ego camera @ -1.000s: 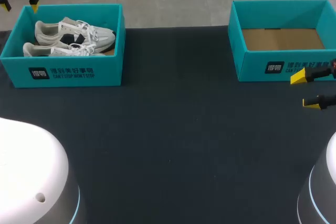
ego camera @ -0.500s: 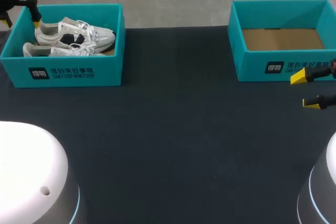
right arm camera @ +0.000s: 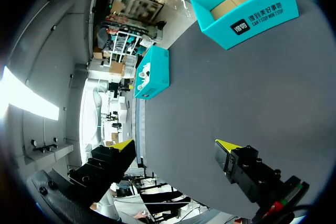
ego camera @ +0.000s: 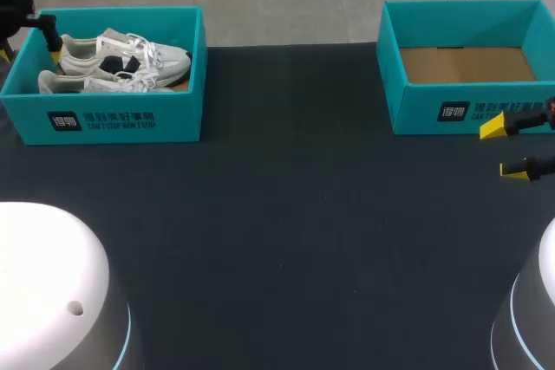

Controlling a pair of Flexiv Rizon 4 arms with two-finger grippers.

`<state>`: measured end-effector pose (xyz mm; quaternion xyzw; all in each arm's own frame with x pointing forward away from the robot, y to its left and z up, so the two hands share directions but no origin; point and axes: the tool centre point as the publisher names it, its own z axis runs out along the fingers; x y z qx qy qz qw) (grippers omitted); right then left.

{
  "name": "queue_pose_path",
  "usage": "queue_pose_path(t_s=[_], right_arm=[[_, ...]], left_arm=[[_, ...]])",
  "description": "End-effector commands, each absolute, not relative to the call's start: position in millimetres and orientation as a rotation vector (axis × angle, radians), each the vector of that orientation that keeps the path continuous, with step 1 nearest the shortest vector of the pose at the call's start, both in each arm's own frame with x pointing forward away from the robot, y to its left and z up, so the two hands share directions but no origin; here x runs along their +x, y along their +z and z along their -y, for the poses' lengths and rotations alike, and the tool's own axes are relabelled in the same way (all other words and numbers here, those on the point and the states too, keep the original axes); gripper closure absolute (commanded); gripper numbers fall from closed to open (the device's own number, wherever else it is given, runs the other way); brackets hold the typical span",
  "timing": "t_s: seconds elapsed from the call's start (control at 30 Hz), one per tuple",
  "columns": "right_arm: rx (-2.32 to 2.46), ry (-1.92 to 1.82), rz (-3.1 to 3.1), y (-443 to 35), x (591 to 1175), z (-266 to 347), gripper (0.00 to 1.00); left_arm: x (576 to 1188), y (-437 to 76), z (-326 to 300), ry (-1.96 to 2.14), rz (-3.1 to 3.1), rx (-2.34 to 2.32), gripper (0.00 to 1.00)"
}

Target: Take the shoe out of the shoebox, open the shoe tongue, remove and reinsert the insole, then place the shoe into the shoebox

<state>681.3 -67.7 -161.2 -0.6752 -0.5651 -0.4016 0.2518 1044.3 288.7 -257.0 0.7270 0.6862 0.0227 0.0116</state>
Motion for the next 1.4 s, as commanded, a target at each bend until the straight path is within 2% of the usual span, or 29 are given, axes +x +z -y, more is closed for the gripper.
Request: queue_pose_path(t_s=[0.03, 0.17, 0.5, 0.73, 1.03, 1.4], right_arm=[[-1.841, -1.092, 1.537, -161, 680, 67, 0.00], [-1.841, -1.092, 1.537, -161, 680, 67, 0.00], [-1.841, -1.092, 1.537, -161, 680, 67, 0.00], [-1.841, -1.092, 1.537, -161, 680, 67, 0.00], [-1.841, -1.092, 1.537, -161, 680, 67, 0.00], [-1.841, -1.092, 1.537, -161, 680, 67, 0.00]], left_arm=[[1049, -264, -291, 0.069, -2.145, 2.266, 0.29], [1048, -271, -293, 0.058, -2.143, 2.274, 0.45], [1049, -288, -304, 0.060, -2.115, 2.281, 0.30], [1054, -303, -307, 0.044, -2.109, 2.290, 0.44], [1065, -318, -309, 0.038, -2.111, 2.301, 0.53], [1075, -334, -309, 0.015, -2.120, 2.284, 0.53]])
